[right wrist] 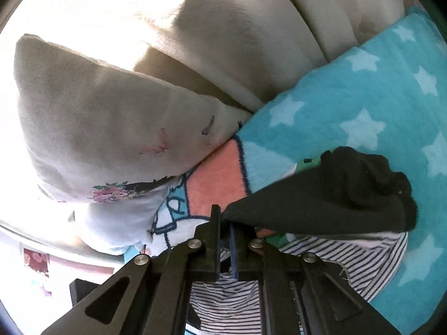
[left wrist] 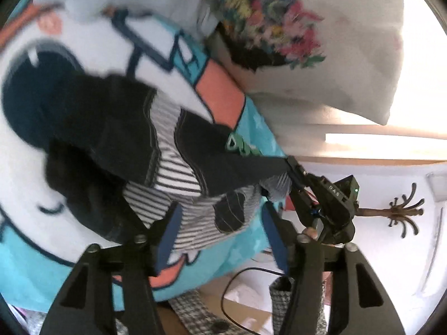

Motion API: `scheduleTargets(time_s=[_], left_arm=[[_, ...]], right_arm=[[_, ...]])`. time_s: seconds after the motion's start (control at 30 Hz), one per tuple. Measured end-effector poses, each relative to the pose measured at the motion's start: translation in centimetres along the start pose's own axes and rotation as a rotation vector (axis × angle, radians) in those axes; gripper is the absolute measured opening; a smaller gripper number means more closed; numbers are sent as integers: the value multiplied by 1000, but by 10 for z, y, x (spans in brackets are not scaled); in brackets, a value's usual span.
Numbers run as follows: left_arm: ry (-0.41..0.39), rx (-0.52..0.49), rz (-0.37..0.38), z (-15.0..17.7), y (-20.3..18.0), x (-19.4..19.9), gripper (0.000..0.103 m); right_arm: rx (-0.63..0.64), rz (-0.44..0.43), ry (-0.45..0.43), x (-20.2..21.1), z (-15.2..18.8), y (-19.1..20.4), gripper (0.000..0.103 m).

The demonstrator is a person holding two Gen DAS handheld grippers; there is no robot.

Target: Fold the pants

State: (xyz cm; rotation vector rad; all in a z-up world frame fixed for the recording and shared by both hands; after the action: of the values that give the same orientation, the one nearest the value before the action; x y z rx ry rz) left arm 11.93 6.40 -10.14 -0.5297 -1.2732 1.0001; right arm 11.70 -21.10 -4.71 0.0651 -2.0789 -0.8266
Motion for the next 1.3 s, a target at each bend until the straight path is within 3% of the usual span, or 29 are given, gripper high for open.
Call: scheduleTargets(time_s=[0.1,0.17,0.2,0.23,0.27,0.33,0.5,0.67,0.77,0.83,0.9,1.0,1.07,1.2,1.3], left_arm=[[12,68,5,-11,10,-10,65],[-11,86,-50,-20,18,-12,63],[-15,97,-59,-24,21,-13,57],[-11,104,-53,-26,22,-15,31],[2,107,-48,-29,22,-16,15],[-15,84,-51,-35,16,-15,10],[-155,-9,-102,-67,-9,-5,10],[-292,-45,-187,-118,-25,-5,10],[-317,-41,-224,-135,-24,-6,13],[-301,-11,-209,-138,-19,-3,19],[-301,-3,-173,-135,-16,11,22],[-321,2,-136,-127,-11,37,31],[-350,7,-131,-120,-6,55,38],[-398,6,-162,-102,4,80,41],[-414,7,-192,-80,18,91,43]], right_arm=[[16,11,7,1,3,3,7],[19,18,9,4,4,3,7],[15,19,9,5,5,2,7],[12,21,9,7,5,1,7],[11,25,8,8,4,-1,7],[12,34,7,9,2,-3,7],[38,66,10,0,-15,-2,7],[89,110,10,-33,-56,9,7],[150,139,29,-60,-77,14,7],[186,209,53,-73,-87,9,12],[207,230,65,-75,-93,5,35],[221,231,20,-54,-104,-2,57],[212,239,-14,-37,-111,-10,65],[175,263,-47,-5,-118,-33,66],[218,251,-25,4,-101,-40,73]])
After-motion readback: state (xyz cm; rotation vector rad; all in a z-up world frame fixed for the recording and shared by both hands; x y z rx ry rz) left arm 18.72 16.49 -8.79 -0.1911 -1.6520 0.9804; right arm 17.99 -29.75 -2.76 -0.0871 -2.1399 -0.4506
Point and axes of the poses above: each gripper's, at about its wrist camera, not at the fingertips, and x roughly against the way its jaws point, y to its left, z to its underside, the point moved 6 cm from there along -x, roughly the way its jaws point, and after that the axes turned 13 degrees about x, right-handed, at the moved point
